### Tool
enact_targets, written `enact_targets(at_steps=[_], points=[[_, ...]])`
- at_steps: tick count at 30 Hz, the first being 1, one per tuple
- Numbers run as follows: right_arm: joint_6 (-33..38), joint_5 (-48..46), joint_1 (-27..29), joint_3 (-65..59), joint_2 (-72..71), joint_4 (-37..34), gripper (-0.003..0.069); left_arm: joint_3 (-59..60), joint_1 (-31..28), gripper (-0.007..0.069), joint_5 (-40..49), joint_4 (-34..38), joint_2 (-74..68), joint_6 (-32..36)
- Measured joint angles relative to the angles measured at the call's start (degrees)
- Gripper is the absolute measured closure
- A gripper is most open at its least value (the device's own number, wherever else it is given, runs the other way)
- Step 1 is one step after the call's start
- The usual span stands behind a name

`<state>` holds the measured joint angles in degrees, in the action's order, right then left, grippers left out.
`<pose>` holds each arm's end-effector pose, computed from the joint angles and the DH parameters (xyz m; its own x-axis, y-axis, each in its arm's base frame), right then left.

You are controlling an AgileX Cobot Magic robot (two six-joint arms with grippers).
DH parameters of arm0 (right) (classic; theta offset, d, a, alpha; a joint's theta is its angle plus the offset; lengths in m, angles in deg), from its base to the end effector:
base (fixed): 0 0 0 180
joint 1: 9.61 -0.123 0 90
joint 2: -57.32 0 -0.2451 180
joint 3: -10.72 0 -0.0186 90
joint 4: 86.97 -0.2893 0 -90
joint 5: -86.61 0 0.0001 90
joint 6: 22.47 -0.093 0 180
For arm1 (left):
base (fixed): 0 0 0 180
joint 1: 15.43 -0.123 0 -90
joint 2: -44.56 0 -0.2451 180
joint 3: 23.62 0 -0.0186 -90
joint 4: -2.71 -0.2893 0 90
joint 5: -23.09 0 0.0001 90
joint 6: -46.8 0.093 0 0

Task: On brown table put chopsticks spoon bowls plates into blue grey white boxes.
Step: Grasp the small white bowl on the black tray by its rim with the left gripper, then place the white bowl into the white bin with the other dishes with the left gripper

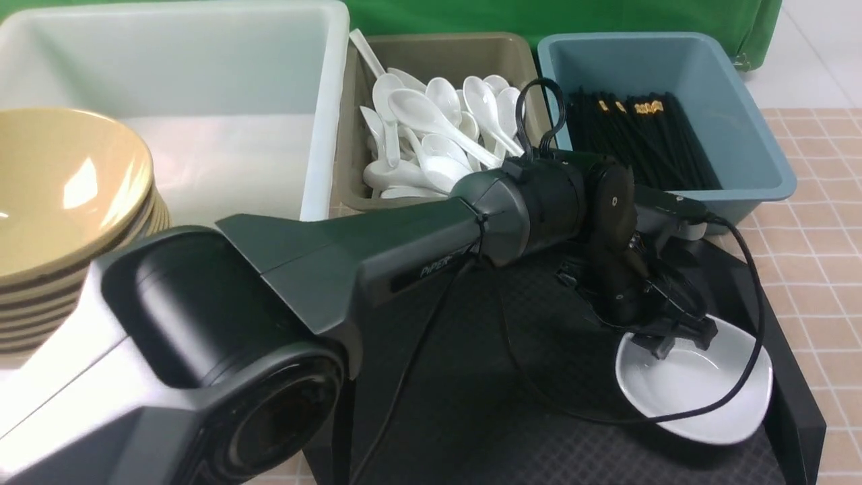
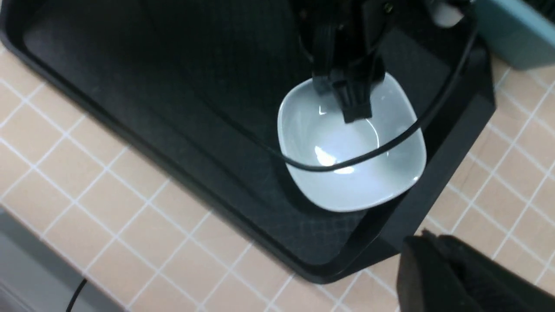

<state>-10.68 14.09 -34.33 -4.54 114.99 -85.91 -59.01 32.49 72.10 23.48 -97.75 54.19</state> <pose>0.1757 0.0791 0.3562 -0.6457 -0.5281 -0.5515 -0.5569 0.8199 -0.1332 0.3269 -0.3992 0.1259 -0.6894 0.5988 -0.4077 0.7195 0.6314 -0.2892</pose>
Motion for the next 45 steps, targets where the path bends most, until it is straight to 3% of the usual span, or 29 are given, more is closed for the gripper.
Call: enact_targets(at_steps=[1, 3, 6, 14, 18, 22, 27, 34, 39, 45], points=[[0.00, 0.00, 0.00, -0.12, 0.00, 0.00, 0.0610, -0.19, -0.06, 0.0516, 0.29, 0.00, 0.00, 0.00], [0.00, 0.06, 0.00, -0.31, 0.00, 0.00, 0.0610, -3.10, -0.59, 0.0592, 4.21, -1.47, 0.60, -0.14], [0.63, 1.89, 0.00, -0.26, 0.00, -1.05, 0.0610, -7.28, -2.17, 0.0619, 11.36, -6.12, 3.95, -0.14], [12.09, 4.74, -0.60, 7.97, 8.65, -18.17, 0.0610, -9.20, -9.47, 0.0619, 21.93, -17.76, 21.82, -0.43], [13.66, 5.16, -5.40, 13.75, 15.00, -19.83, 0.0610, -3.14, -14.79, 0.0619, 22.08, -19.27, 32.54, -1.71], [13.89, 6.73, -16.95, 20.23, 22.09, -19.88, 0.0610, 11.52, -23.00, 0.0619, 22.22, -19.86, 44.69, -2.94], [13.96, 8.19, -27.50, 25.87, 29.31, -15.96, 0.0610, 32.24, -34.16, 0.0620, 17.51, -19.97, 57.77, -3.20], [13.96, 8.20, -29.66, 29.28, 34.83, -13.82, 0.0610, 45.03, -45.71, 0.0620, 10.16, -18.03, 64.61, -0.97], [13.96, 8.20, -29.66, 29.41, 35.29, -13.64, 0.0610, 46.84, -46.96, 0.0620, 7.98, -17.03, 62.56, 4.14], [13.96, 8.20, -29.66, 29.45, 35.29, -13.64, 0.0610, 46.90, -46.96, 0.0620, 6.77, -10.39, 57.42, 10.98]])
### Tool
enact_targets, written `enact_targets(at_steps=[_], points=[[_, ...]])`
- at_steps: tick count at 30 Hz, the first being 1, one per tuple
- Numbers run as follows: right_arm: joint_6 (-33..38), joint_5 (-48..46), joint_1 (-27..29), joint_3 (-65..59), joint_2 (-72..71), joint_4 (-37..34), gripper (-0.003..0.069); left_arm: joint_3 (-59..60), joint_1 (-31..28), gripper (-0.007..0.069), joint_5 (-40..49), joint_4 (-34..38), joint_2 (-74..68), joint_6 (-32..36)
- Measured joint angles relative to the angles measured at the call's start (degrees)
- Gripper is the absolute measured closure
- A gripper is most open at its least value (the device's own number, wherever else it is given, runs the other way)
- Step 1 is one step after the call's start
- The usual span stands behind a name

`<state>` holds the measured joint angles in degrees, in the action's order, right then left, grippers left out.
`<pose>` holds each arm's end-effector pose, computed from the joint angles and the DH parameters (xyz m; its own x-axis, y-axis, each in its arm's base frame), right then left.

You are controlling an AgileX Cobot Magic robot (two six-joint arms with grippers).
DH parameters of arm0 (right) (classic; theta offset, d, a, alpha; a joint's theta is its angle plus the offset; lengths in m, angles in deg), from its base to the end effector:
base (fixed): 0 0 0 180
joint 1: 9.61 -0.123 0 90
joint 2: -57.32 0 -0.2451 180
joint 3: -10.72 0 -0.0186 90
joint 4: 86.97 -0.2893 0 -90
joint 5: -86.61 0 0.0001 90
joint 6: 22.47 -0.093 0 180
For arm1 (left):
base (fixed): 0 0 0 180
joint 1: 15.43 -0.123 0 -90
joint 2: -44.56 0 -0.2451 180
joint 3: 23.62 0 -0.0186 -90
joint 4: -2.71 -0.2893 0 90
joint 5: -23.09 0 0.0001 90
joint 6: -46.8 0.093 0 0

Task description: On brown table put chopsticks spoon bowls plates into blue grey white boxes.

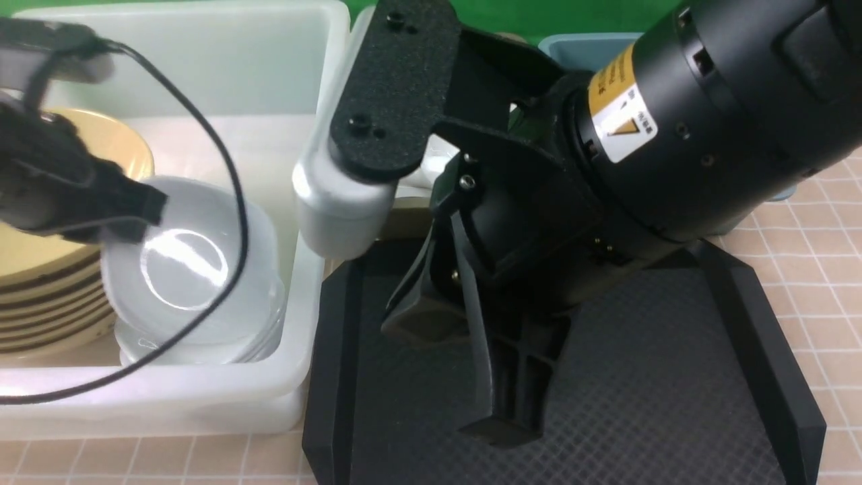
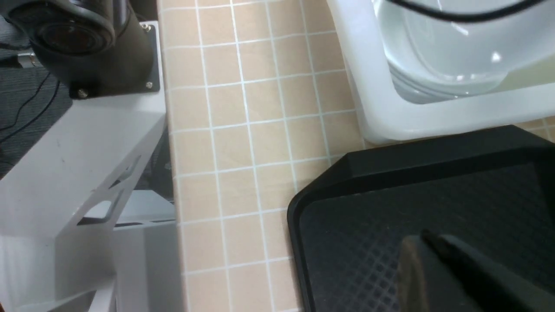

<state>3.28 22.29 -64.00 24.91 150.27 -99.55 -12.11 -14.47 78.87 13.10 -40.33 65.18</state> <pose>0.1879 0.2937 0.3700 -0.1340 -0.7693 -0.6247 -0.9730 0.2215 -0.0641 0.3109 -0.0191 0.2723 -0.8410 0.2280 -0.4907 0.2756 0.9609 -0.0258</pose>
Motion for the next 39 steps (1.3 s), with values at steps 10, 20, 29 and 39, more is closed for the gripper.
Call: enact_targets(at_steps=[10, 20, 29, 39], points=[[0.13, -0.51, 0.00, 0.00, 0.00, 0.41, 0.0610, 0.00, 0.00, 0.0496, 1.01, -1.87, -3.25, 3.14], [0.20, -0.72, 0.00, 0.00, 0.00, 2.66, 0.0610, -5.38, 0.00, 0.0164, 6.36, -3.36, -0.95, 2.11], [-8.50, -5.68, 0.00, -0.15, -2.52, 15.35, 0.0607, -10.53, 0.00, 0.0340, 15.02, -5.90, 12.41, -4.71], [-17.53, 0.65, 0.00, -18.80, -19.38, 21.19, 0.0598, 17.18, 0.00, 0.0622, 6.95, -8.93, 42.07, -5.38]])
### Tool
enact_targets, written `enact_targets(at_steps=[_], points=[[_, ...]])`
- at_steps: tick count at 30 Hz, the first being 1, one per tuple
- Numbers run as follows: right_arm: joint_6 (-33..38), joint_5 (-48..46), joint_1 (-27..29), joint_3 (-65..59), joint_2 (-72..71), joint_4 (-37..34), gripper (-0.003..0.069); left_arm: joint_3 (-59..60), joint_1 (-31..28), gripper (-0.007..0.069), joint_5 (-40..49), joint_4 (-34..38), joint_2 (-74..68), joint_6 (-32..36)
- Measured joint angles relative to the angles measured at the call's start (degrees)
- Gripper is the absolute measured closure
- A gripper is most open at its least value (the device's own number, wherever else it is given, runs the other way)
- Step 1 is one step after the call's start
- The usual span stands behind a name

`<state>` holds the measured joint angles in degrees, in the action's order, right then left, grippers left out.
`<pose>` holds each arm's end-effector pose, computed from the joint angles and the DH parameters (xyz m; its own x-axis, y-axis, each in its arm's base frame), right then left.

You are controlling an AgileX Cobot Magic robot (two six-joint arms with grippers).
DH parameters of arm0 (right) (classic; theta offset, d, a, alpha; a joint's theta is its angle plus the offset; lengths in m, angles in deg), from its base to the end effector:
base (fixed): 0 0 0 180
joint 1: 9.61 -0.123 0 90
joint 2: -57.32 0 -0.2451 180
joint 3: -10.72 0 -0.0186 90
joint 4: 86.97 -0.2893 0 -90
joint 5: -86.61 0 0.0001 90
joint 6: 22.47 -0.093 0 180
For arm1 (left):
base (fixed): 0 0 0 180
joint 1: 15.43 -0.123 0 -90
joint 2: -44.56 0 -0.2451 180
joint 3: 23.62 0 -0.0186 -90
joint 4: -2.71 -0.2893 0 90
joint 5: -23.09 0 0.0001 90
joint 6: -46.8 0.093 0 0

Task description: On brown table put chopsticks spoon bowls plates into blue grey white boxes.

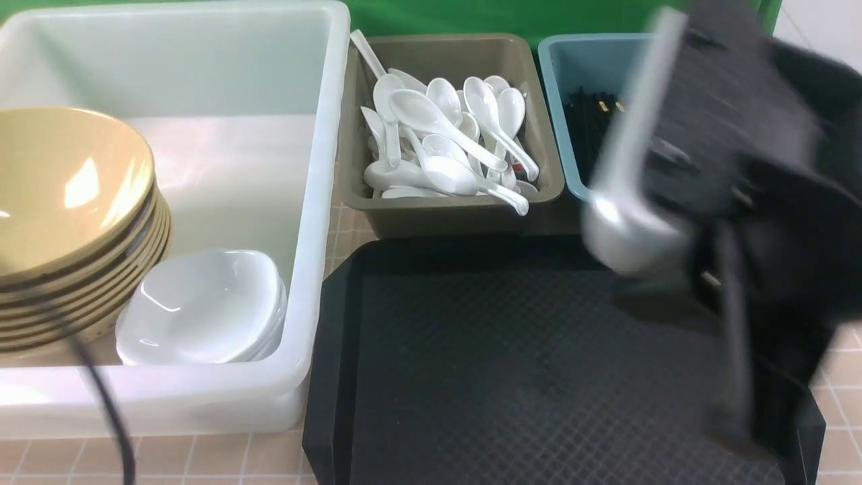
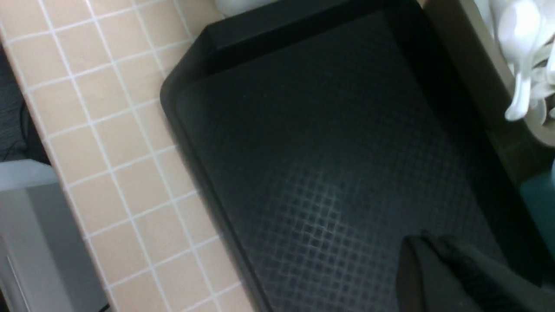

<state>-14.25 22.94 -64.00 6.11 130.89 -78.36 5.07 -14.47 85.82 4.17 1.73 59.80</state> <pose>0.1657 0.2100 0.3633 -0.2880 -0.7577 -0.5856 -0.8357 0.4974 -0.2326 0.1552 -0.0047 0.3340 -0.6745 0.2248 -0.7032 0.1812 0.9738 0.1376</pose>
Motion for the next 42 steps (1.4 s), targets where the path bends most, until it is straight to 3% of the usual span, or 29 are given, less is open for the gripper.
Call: enact_targets(at_steps=[7, 10, 16, 36, 41, 42], points=[[-2.23, 16.25, 0.00, -15.80, -14.39, -1.71, 0.0594, 15.21, 0.00, 0.0622, -11.02, 1.08, 16.28, -0.20], [-2.42, 29.27, 0.00, -23.39, -22.54, -3.62, 0.0592, 19.75, 0.00, 0.0622, -15.68, 1.08, 22.40, -0.26], [-2.42, 43.89, 0.00, -30.06, -30.00, -3.84, 0.0590, 22.74, 0.00, 0.0622, -17.22, 1.08, 27.16, -0.26], [-2.47, 43.08, 0.00, -31.01, -30.70, -2.93, 0.0573, 22.99, 0.00, 0.0622, -17.65, 1.08, 27.41, -0.39], [-8.23, 44.50, 1.58, -34.18, -32.84, -1.85, 0.0616, 22.99, 0.00, 0.0622, -17.65, 1.08, 27.41, -0.39], [-10.77, 46.26, 5.00, -36.91, -34.55, -1.62, 0.0622, 22.99, 0.00, 0.0622, -17.65, 1.08, 27.41, -0.39]])
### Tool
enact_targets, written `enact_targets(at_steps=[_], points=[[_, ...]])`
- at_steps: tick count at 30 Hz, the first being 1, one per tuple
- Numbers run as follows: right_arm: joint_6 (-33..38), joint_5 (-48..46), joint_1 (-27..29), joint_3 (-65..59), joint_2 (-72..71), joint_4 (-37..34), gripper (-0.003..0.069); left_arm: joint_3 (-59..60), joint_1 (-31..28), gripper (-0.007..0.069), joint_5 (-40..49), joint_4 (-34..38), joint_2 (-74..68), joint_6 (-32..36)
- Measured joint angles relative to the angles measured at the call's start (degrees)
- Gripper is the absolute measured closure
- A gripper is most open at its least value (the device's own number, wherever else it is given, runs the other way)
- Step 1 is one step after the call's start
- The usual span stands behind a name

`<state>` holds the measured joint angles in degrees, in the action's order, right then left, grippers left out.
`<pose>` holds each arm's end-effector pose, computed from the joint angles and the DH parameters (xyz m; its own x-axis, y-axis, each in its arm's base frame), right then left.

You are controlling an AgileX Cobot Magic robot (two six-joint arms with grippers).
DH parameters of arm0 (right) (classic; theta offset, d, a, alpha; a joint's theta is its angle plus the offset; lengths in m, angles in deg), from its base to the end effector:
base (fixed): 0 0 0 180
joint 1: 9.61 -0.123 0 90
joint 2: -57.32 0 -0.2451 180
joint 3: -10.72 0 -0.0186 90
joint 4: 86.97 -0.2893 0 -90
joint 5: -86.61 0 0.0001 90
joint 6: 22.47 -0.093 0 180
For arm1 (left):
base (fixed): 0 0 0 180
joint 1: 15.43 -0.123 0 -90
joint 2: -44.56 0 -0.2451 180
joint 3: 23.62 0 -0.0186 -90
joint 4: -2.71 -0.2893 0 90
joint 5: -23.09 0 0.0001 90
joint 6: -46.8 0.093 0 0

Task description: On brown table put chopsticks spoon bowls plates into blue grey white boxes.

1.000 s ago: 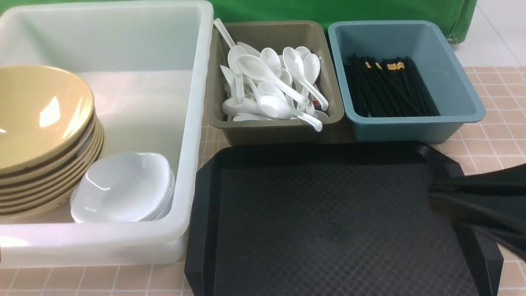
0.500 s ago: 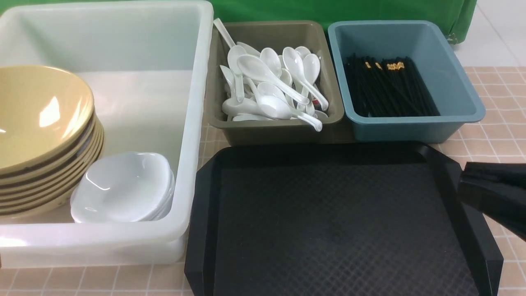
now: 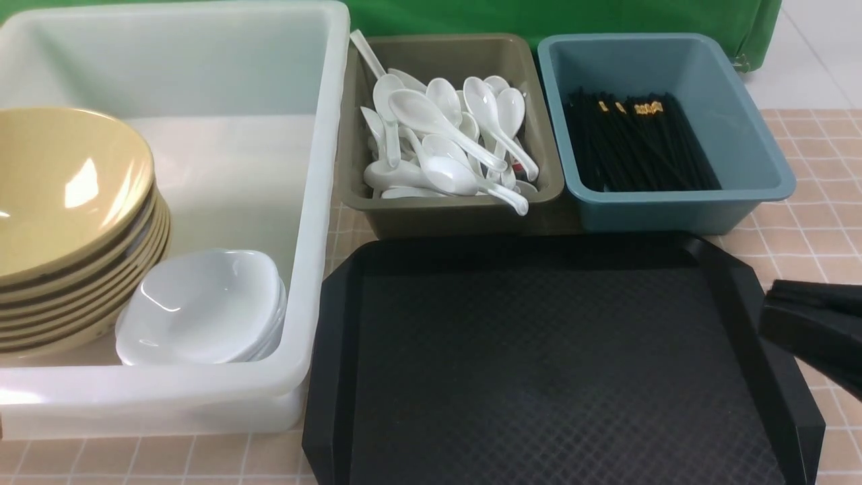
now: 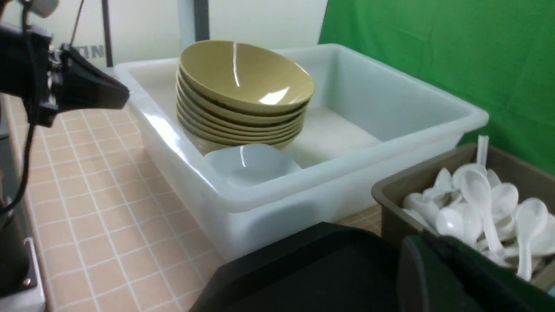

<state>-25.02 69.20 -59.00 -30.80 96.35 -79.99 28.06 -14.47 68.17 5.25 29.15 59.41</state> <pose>0.1223 0.1375 0.3304 -0.0358 -0.1519 -0.9877 -0.7397 0.6686 -0.0760 0.1089 -0.0047 0.2828 -0.3616 0.1936 -0.9120 0.1157 0.9800 0.1622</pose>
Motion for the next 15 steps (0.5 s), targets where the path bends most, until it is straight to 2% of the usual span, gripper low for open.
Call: enact_targets(at_steps=[1, 2, 4, 5, 6, 7, 8, 9, 10, 11, 12, 15], points=[[-0.56, 0.26, 0.50, -0.81, -0.25, 0.06, 0.0622, 0.00, 0.00, 0.0622, 0.00, 0.00, 0.00, 0.00], [-2.45, 3.11, 5.70, -5.06, -2.66, 0.18, 0.0622, 0.00, 0.00, 0.0622, 0.00, 0.00, 0.00, 0.00], [-3.57, 6.50, 10.64, -8.92, -4.72, 0.18, 0.0622, 0.00, 0.00, 0.0622, 0.00, 0.00, 0.00, 0.00], [-3.84, 9.11, 16.06, -12.89, -6.84, 0.23, 0.0622, 0.00, 0.00, 0.0622, 0.00, 0.05, 0.00, 0.00], [-3.94, 9.80, 16.88, -13.43, -7.15, 0.23, 0.0622, 0.00, 0.00, 0.0622, 0.00, 0.05, 0.00, 0.00], [-4.30, 12.46, 24.13, -18.31, -10.29, 0.31, 0.0623, 0.00, 0.00, 0.0622, 0.00, 0.05, 0.00, 0.00], [-4.49, 13.29, 28.15, -20.80, -11.53, 0.31, 0.0623, 0.00, 0.00, 0.0622, 0.00, 0.05, 0.00, -0.05], [-4.49, 13.43, 28.15, -20.80, -11.85, 0.31, 0.0623, 0.00, 0.00, 0.0622, 0.00, 0.05, 0.00, -0.04], [-4.77, 13.98, 33.42, -24.04, -13.69, 0.36, 0.0623, 0.00, 0.00, 0.0622, 0.00, 0.05, 0.00, -0.04], [-4.87, 14.21, 34.82, -24.93, -14.30, 0.36, 0.0623, 0.00, 0.00, 0.0622, 0.00, 0.05, 0.00, -0.04], [-5.30, 14.29, 40.96, -29.20, -17.52, 0.36, 0.0623, 0.00, 0.00, 0.0622, 0.00, 0.05, 0.00, -0.04], [-5.66, 14.21, 45.15, -32.67, -21.00, 0.36, 0.0623, 0.00, 0.00, 0.0622, 0.00, 0.05, 0.00, -0.04]])
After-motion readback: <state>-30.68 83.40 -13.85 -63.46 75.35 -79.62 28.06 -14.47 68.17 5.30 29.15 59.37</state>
